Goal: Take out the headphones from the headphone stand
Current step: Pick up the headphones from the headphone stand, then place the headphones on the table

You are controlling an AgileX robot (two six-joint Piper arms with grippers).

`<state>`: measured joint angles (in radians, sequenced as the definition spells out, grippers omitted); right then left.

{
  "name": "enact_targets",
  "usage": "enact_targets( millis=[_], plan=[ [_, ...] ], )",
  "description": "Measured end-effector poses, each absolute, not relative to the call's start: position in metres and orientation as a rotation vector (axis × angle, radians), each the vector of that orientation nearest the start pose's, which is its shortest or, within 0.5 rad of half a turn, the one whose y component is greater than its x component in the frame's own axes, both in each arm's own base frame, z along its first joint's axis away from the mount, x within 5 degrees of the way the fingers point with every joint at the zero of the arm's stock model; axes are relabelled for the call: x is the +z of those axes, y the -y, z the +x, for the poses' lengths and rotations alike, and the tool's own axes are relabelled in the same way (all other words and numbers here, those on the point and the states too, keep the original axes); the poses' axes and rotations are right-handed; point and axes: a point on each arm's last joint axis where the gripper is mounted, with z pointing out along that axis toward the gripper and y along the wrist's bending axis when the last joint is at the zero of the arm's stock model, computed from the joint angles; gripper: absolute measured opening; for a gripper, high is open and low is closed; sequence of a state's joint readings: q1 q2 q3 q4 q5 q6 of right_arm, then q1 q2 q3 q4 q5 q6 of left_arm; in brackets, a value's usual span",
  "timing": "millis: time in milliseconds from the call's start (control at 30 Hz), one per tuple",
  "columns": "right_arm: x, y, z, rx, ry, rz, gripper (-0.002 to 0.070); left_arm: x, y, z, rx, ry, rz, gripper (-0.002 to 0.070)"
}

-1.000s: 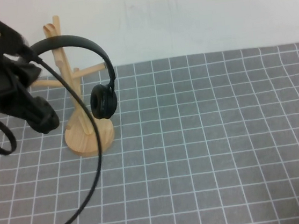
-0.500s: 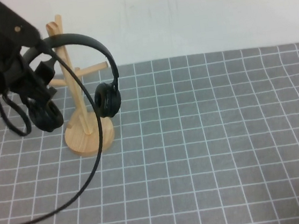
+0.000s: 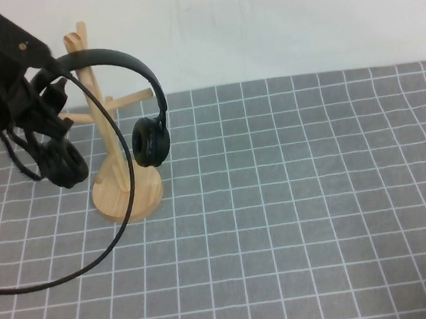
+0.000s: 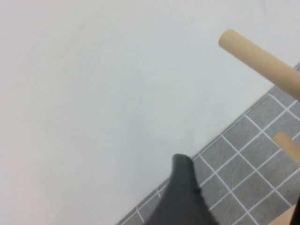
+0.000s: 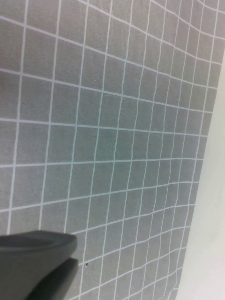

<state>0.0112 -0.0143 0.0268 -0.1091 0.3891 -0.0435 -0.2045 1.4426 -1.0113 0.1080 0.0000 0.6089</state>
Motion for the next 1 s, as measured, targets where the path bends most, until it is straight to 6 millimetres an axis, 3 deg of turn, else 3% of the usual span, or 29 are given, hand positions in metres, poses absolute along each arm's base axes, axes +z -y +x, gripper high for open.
enact_targets(
  millis=[100,267,367,533,700,867,1000],
  plan=[
    [0.170,0.003,0.052,-0.130,-1.881,-0.118,-0.0009,0.310,0.068,0.327,0.343,-1.733,0.861,0.0383],
    [0.170,0.003,0.052,-0.130,-1.881,-0.118,-0.0009,0.308,0.068,0.328,0.348,-1.732,0.870,0.0116],
    [0.170,0.003,0.052,-0.130,-1.881,-0.118,-0.0009,0.307,0.068,0.328,0.345,-1.743,0.871,0.0048],
    [0.170,0.003,0.052,-0.130,-1.881,-0.118,-0.0009,0.323,0.065,0.315,0.304,-1.758,0.799,0.0044],
    [0.170,0.003,0.052,-0.130,-1.881,-0.118,-0.0009,0.362,0.069,0.274,0.210,-1.740,0.727,0.0044],
    [0.170,0.003,0.052,-0.131,-1.881,-0.119,-0.0009,0.389,0.091,0.231,-0.011,-1.816,0.758,0.0044],
    [0.170,0.003,0.052,-0.131,-1.881,-0.119,-0.0009,0.398,0.113,0.217,-0.195,-1.929,0.814,0.0044]
  ],
)
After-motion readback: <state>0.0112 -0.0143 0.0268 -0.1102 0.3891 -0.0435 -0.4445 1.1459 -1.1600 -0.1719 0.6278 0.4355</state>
